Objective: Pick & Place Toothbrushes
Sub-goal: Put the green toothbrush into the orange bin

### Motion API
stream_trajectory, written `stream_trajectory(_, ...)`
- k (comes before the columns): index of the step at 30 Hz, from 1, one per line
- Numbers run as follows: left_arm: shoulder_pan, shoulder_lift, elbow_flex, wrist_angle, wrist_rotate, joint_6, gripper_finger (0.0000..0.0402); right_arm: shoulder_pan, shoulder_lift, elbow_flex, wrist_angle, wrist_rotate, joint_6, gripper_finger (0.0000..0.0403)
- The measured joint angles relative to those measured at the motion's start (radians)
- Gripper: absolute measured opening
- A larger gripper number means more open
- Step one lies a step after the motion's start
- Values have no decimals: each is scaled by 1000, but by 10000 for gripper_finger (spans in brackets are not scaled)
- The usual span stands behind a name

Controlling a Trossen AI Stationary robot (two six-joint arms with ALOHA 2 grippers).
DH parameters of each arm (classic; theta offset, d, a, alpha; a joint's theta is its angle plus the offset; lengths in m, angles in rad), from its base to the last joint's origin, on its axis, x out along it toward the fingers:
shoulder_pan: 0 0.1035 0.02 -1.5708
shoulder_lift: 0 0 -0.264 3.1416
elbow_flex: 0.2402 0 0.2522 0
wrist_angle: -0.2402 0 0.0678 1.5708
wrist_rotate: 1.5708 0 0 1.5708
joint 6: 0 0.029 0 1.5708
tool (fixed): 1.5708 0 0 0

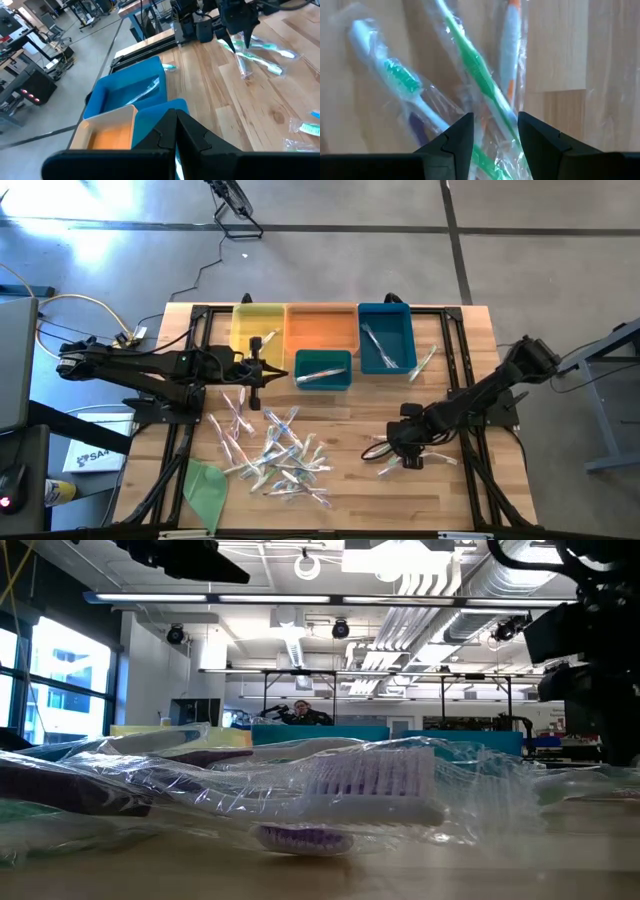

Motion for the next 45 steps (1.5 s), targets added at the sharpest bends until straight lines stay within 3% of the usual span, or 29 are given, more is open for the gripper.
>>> stream_trajectory(9,0,0,-1,-4,0,0,0,0,15,0,12,15,3,133)
stream_trajectory(21,0,0,-1,-4,0,0,0,0,13,1,32,-7,4,9)
stream_trajectory(32,0,0,-1,-5,0,0,0,0,-33,1,32,-9,19,3)
stream_trajectory(45,0,0,-1,-3,0,0,0,-51,-200,46,30,172,-3,2)
